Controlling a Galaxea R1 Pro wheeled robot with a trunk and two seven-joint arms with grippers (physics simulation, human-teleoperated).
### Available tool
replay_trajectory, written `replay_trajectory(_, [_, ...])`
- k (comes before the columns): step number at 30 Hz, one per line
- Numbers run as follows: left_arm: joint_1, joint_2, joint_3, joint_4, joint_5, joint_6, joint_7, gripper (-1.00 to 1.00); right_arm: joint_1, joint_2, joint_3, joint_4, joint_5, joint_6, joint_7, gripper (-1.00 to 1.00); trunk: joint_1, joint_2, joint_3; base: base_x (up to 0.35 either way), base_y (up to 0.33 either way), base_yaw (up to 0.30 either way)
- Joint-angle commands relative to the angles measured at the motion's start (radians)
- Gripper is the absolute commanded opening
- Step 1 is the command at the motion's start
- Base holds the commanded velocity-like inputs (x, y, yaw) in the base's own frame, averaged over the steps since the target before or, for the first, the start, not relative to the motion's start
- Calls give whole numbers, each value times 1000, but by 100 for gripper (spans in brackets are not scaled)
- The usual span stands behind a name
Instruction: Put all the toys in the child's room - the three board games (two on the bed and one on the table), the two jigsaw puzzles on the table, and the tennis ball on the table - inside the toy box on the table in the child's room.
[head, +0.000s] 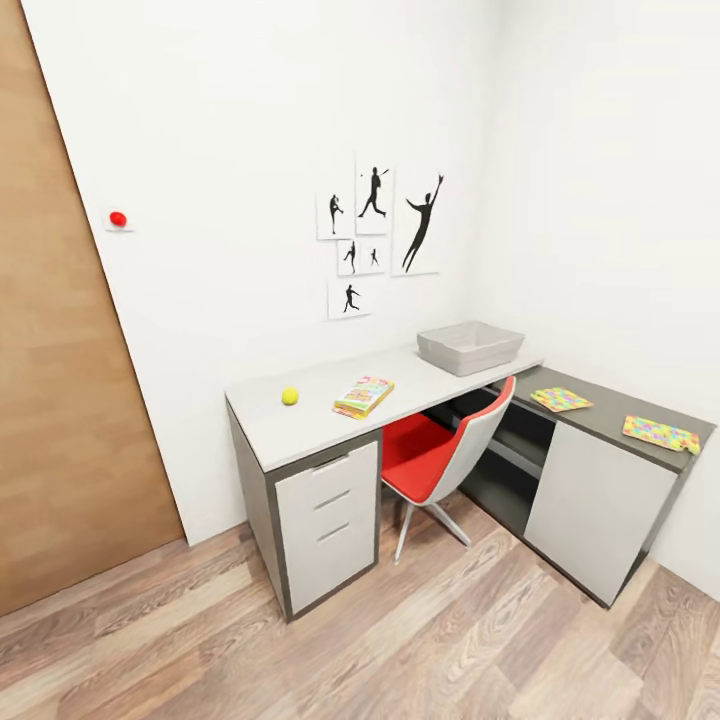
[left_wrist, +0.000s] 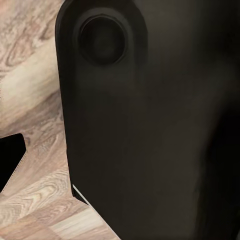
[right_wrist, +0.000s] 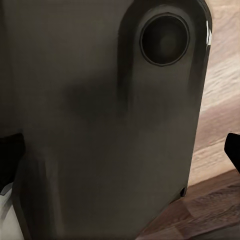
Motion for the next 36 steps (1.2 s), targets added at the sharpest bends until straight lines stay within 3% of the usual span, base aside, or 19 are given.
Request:
replay_trajectory(1, [0,0,0,0,-1,0,0,100,0,0,0,0,2,0,0,100,0,0,-1,0,0,-283])
replay_trajectory(36, [0,0,3,0,-1,0,0,100,0,0,-2,0,-4,-1,0,100,0,0,-1,0,0,-283])
